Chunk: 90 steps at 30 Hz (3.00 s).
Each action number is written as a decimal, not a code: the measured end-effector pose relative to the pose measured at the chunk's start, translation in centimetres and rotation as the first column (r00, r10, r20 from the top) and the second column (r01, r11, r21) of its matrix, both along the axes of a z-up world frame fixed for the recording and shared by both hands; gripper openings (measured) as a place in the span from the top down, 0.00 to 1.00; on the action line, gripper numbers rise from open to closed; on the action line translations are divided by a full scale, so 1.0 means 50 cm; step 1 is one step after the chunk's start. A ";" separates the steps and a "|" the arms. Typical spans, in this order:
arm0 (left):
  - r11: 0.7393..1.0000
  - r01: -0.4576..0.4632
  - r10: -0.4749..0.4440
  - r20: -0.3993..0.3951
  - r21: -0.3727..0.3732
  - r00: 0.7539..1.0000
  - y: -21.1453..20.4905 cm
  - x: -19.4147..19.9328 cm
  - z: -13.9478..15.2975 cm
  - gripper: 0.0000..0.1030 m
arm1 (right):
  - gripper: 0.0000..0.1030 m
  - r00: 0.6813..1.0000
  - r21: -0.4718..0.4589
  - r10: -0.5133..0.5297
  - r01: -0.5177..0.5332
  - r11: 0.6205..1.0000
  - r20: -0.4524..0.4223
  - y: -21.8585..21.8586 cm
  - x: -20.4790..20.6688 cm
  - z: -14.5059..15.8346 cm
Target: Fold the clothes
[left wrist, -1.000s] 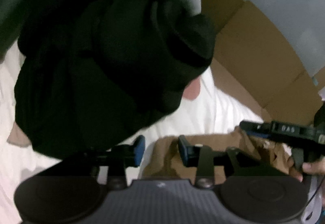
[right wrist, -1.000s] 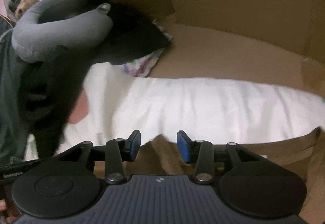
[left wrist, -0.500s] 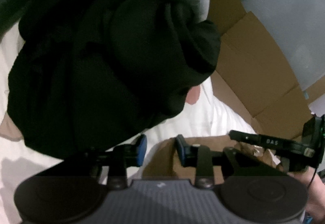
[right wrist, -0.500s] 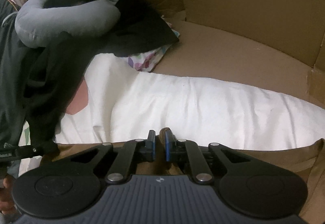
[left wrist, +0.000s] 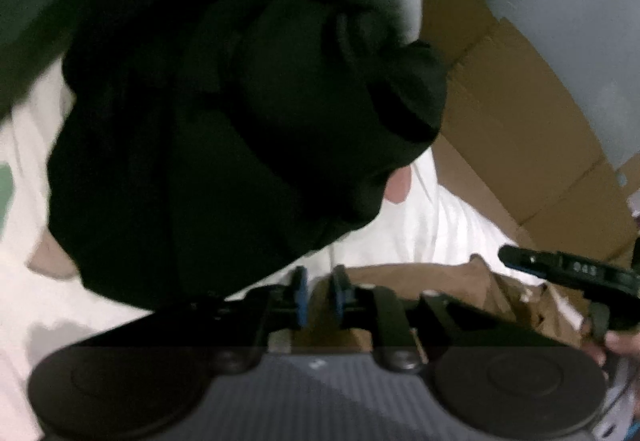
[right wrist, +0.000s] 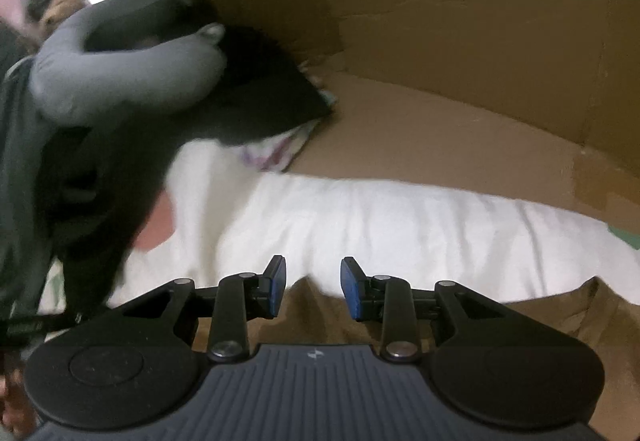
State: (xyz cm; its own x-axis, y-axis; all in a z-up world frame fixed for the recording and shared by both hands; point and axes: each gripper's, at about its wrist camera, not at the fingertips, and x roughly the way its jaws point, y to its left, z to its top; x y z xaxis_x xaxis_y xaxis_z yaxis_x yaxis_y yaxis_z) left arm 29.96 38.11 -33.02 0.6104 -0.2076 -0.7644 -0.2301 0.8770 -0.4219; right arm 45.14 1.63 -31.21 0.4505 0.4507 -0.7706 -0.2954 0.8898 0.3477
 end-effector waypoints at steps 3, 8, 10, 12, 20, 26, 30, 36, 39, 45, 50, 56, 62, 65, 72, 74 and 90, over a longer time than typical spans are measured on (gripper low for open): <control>0.999 -0.020 0.019 0.022 0.031 1.000 -0.004 -0.007 0.023 0.80 | 0.66 0.998 -0.052 0.057 -0.057 0.997 -0.015 0.015 -0.018 -0.017; 0.999 -0.022 0.021 0.060 0.025 0.998 -0.026 -0.012 0.049 0.80 | 0.66 1.000 -0.149 0.030 -0.030 0.988 0.001 0.032 -0.008 -0.027; 1.000 -0.004 0.001 0.079 0.031 0.997 -0.048 -0.010 0.058 0.80 | 0.66 1.000 -0.188 0.019 -0.017 0.982 0.009 0.039 -0.004 -0.031; 0.999 0.021 -0.023 0.091 0.026 0.996 -0.093 0.007 0.055 0.80 | 0.65 1.000 -0.226 0.007 -0.003 0.974 0.017 0.046 0.000 -0.035; 0.996 0.080 -0.076 0.094 -0.042 0.993 -0.201 0.048 0.055 0.80 | 0.64 0.992 -0.129 -0.074 0.088 0.988 0.106 -0.105 -0.059 0.085; 0.984 0.178 -0.176 0.100 -0.016 0.979 -0.299 0.059 0.082 0.58 | 0.63 0.974 -0.205 -0.171 0.200 0.958 0.151 -0.303 -0.112 0.154; 0.974 0.225 -0.225 0.092 0.012 0.970 -0.350 0.070 0.092 0.53 | 0.62 0.959 -0.239 -0.230 0.265 0.934 0.164 -0.434 -0.137 0.180; 0.957 0.287 -0.290 0.075 0.047 0.954 -0.420 0.087 0.101 0.52 | 0.61 0.940 -0.233 -0.301 0.332 0.914 0.159 -0.565 -0.163 0.152; 0.935 0.345 -0.349 0.046 0.078 0.936 -0.473 0.106 0.089 0.52 | 0.61 0.930 -0.233 -0.341 0.365 0.901 0.139 -0.610 -0.168 0.116; 0.901 0.421 -0.424 0.001 0.100 0.906 -0.564 0.163 0.040 0.49 | 0.60 0.922 -0.246 -0.381 0.384 0.890 0.062 -0.670 -0.150 0.031; 0.862 0.495 -0.493 -0.044 0.114 0.869 -0.612 0.178 -0.012 0.49 | 0.58 0.937 -0.292 -0.347 0.342 0.893 0.034 -0.656 -0.124 -0.027; 0.843 0.503 -0.496 -0.091 0.188 0.864 -0.625 0.162 -0.050 0.49 | 0.56 0.933 -0.324 -0.357 0.352 0.878 0.045 -0.649 -0.098 -0.056; 0.847 0.477 -0.465 -0.107 0.236 0.879 -0.600 0.153 -0.051 0.51 | 0.52 0.922 -0.334 -0.384 0.375 0.865 0.042 -0.651 -0.071 -0.074; 0.863 0.449 -0.436 -0.109 0.230 0.893 -0.580 0.153 -0.045 0.56 | 0.52 0.904 -0.310 -0.426 0.416 0.855 0.037 -0.666 -0.061 -0.064; 0.900 0.377 -0.381 -0.024 0.221 0.924 -0.528 0.129 0.033 0.51 | 0.51 0.814 -0.168 -0.576 0.579 0.798 0.072 -0.755 -0.116 0.014; 0.907 0.361 -0.368 -0.008 0.218 0.930 -0.510 0.118 0.054 0.51 | 0.51 0.819 -0.145 -0.571 0.573 0.806 0.062 -0.768 -0.142 0.028; 0.975 0.075 -0.070 -0.030 0.210 0.997 -0.257 -0.080 0.165 0.50 | 0.51 0.917 -0.084 -0.396 0.399 0.913 0.056 -0.694 -0.416 0.153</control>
